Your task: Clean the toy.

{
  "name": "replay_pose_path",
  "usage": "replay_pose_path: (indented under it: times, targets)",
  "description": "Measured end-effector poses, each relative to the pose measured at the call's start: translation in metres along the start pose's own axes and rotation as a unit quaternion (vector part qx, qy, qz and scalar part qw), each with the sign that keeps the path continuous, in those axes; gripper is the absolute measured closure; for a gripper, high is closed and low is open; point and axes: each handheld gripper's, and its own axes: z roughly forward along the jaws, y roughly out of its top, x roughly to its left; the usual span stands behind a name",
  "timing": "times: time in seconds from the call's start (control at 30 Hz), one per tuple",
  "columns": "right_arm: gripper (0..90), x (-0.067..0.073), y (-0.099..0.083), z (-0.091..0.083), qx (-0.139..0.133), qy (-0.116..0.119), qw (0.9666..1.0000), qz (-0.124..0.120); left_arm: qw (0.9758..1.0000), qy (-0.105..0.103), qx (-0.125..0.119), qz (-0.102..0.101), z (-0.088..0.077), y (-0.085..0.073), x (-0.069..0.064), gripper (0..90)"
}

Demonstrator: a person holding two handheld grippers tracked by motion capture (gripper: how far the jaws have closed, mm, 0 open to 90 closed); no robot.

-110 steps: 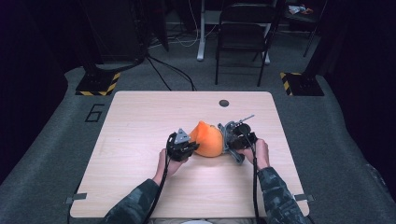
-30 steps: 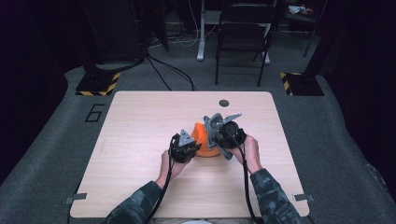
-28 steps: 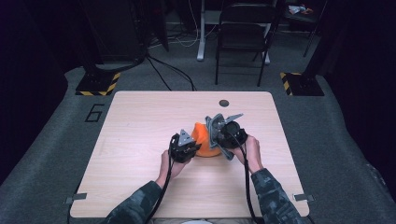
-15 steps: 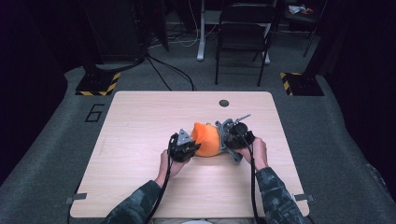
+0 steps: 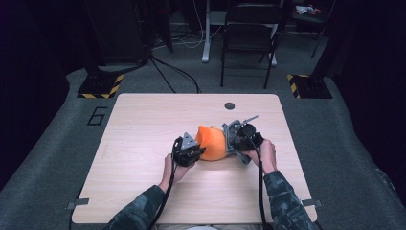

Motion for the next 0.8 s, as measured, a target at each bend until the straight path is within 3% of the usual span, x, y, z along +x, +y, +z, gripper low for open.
replay_pose_path:
  times: [0.13, 0.17, 0.2, 0.23, 0.27, 0.3, 0.37, 0.7, 0.8]
  targets:
    - [69.5, 0.023, 0.013, -0.021, -0.041, 0.011, 0.9985, -0.034, 0.9999, -0.002, 0.002, 0.012, -0.001, 0.001, -0.004, 77.7]
    - [69.5, 0.023, 0.013, -0.021, -0.041, 0.011, 0.9985, -0.034, 0.9999, -0.002, 0.002, 0.012, -0.001, 0.001, -0.004, 77.6]
    - [69.4, 0.038, 0.017, -0.025, -0.047, 0.013, 0.9973, -0.054, 0.9998, -0.001, 0.003, 0.020, -0.001, 0.002, -0.006, 77.6]
    - [69.4, 0.038, 0.017, -0.025, -0.047, 0.013, 0.9973, -0.054, 0.9998, -0.001, 0.003, 0.020, -0.001, 0.002, -0.006, 77.5]
    - [69.3, 0.053, 0.020, -0.025, -0.052, 0.013, 0.9956, -0.077, 0.9997, 0.000, 0.003, 0.023, -0.001, 0.002, -0.008, 77.5]
    - [69.3, 0.058, 0.021, -0.023, -0.057, 0.005, 0.9945, -0.088, 0.9996, -0.001, 0.003, 0.027, -0.001, 0.002, -0.009, 77.5]
    - [69.2, 0.064, 0.022, -0.019, -0.051, -0.007, 0.9943, -0.093, 0.9994, 0.002, 0.004, 0.033, -0.001, 0.002, -0.009, 77.5]
    - [69.0, 0.043, 0.013, -0.009, -0.032, -0.003, 0.9971, -0.069, 0.9997, -0.001, 0.002, 0.026, 0.001, 0.001, -0.005, 77.5]
    - [69.0, 0.031, 0.008, -0.004, -0.014, 0.006, 0.9989, -0.045, 0.9997, -0.003, 0.006, 0.025, 0.001, 0.001, -0.003, 77.5]
